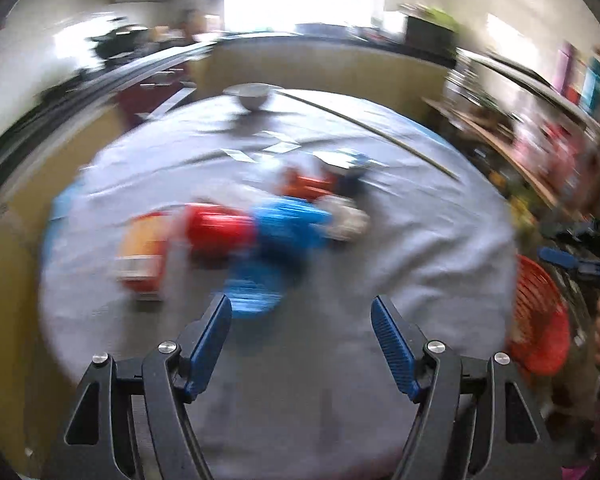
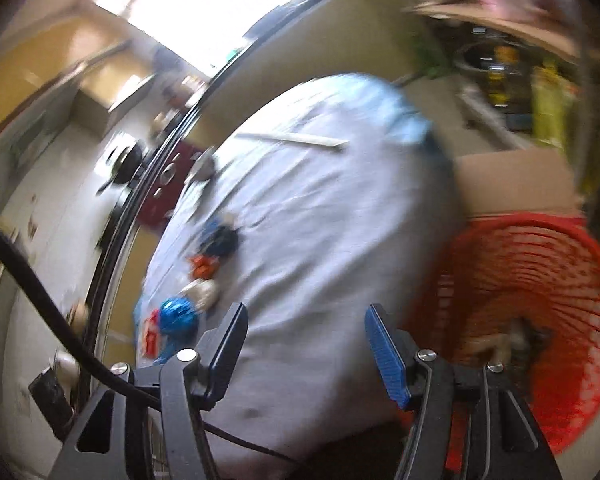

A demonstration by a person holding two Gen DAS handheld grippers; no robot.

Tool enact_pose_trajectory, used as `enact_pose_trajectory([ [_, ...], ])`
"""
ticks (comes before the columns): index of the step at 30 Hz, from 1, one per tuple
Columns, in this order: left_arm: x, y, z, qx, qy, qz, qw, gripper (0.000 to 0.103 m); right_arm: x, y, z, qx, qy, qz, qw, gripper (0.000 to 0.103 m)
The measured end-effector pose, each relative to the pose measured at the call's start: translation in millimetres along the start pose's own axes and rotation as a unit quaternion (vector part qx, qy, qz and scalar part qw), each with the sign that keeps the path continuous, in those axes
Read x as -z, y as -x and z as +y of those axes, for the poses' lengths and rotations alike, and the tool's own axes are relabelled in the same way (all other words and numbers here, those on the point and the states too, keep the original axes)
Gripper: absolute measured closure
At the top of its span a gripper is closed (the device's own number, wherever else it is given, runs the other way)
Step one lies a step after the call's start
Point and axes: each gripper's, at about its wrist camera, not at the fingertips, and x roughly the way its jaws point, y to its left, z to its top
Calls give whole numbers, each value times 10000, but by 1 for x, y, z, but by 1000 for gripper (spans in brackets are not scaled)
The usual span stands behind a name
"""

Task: Collect trash
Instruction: 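Grasp the white-and-orange box with the left tool while the right tool grasps the blue bags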

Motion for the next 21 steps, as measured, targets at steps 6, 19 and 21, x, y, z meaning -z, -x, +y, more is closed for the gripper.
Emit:
enact_pose_trajectory([
  [6,-3,3,82,-636,832,-178,9943,27,9,-65,86,-518,563,716,9945,38],
  [19,-13,-52,126,-407,1292,346,9902,25,25,-189,165,-928,272,1759,9796,38],
  [21,-16,-62,128,-404,1276,459,9899,25,24,-204,166,-949,109,1874,9776,38],
])
